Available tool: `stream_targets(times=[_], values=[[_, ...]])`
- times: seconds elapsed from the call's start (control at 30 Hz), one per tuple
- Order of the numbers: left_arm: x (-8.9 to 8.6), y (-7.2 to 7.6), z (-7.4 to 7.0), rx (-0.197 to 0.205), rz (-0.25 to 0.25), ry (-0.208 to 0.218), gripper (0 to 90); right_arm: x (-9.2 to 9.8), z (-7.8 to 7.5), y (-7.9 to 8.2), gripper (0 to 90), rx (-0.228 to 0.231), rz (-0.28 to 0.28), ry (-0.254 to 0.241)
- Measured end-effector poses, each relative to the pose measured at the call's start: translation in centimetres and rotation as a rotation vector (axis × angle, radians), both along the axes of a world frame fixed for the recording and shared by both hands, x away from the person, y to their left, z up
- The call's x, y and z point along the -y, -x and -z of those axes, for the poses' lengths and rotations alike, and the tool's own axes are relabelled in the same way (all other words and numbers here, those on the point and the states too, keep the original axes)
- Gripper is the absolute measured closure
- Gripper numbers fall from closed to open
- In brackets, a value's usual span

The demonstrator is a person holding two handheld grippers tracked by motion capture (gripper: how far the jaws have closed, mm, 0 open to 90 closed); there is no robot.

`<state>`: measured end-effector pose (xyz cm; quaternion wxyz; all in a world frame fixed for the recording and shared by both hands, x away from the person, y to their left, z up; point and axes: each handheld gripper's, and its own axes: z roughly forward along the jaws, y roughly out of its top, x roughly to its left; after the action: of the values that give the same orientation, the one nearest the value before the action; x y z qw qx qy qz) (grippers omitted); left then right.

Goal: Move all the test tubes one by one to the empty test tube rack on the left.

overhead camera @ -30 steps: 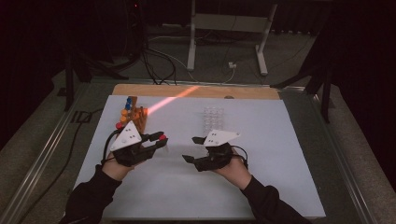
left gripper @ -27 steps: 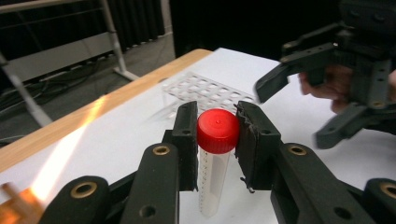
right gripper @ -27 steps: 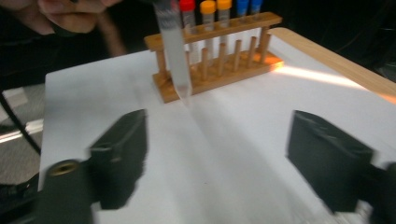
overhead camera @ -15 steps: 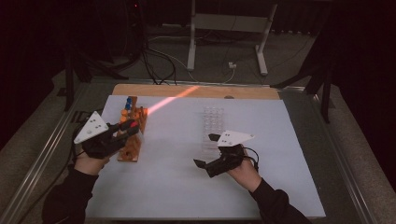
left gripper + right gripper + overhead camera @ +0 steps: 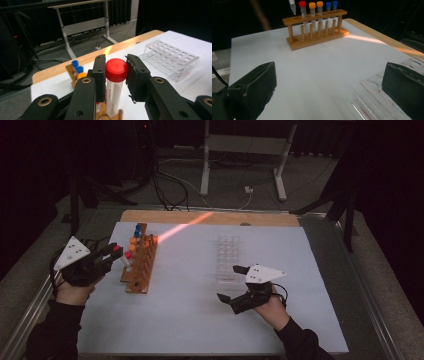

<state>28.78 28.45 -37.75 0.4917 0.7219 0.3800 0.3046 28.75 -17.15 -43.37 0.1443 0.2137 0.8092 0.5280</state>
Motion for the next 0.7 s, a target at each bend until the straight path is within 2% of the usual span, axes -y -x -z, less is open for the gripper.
stream_targets(times=[0.1, 0.17, 0.23, 0.3, 0.33, 0.4, 0.5, 0.7], values=[[-0.3, -0.4, 0.6, -0.014, -0.014, -0.002, 71.7, 0.6, 0.2, 0.1, 0.0, 0.005, 0.012, 0.017], [-0.4, -0.6, 1.0, -0.029, -0.011, 0.016, 71.7, 0.9, 0.4, 0.1, 0.0, -0.001, 0.017, 0.021], [-0.4, -0.8, 1.4, -0.040, -0.021, -0.006, 71.7, 1.2, 0.6, 0.1, 0.0, -0.008, 0.021, 0.021], [-0.4, -1.0, 1.8, -0.056, -0.016, 0.007, 71.7, 1.5, 0.7, 0.2, 0.0, -0.010, 0.028, 0.023], [-0.4, -1.0, 2.0, -0.060, -0.022, -0.006, 71.7, 1.6, 0.8, 0.2, 0.0, -0.014, 0.030, 0.025], [-0.4, -1.1, 2.3, -0.071, -0.018, 0.002, 71.7, 1.8, 0.8, 0.3, 0.0, -0.014, 0.032, 0.027], [-0.1, -1.3, 2.9, -0.089, -0.014, -0.006, 71.7, 2.0, 0.9, 0.3, 0.0, -0.016, 0.037, 0.032], [0.5, -1.9, 4.5, -0.128, -0.017, -0.055, 71.7, 2.5, 1.1, 0.6, 0.0, -0.019, 0.041, 0.040]])
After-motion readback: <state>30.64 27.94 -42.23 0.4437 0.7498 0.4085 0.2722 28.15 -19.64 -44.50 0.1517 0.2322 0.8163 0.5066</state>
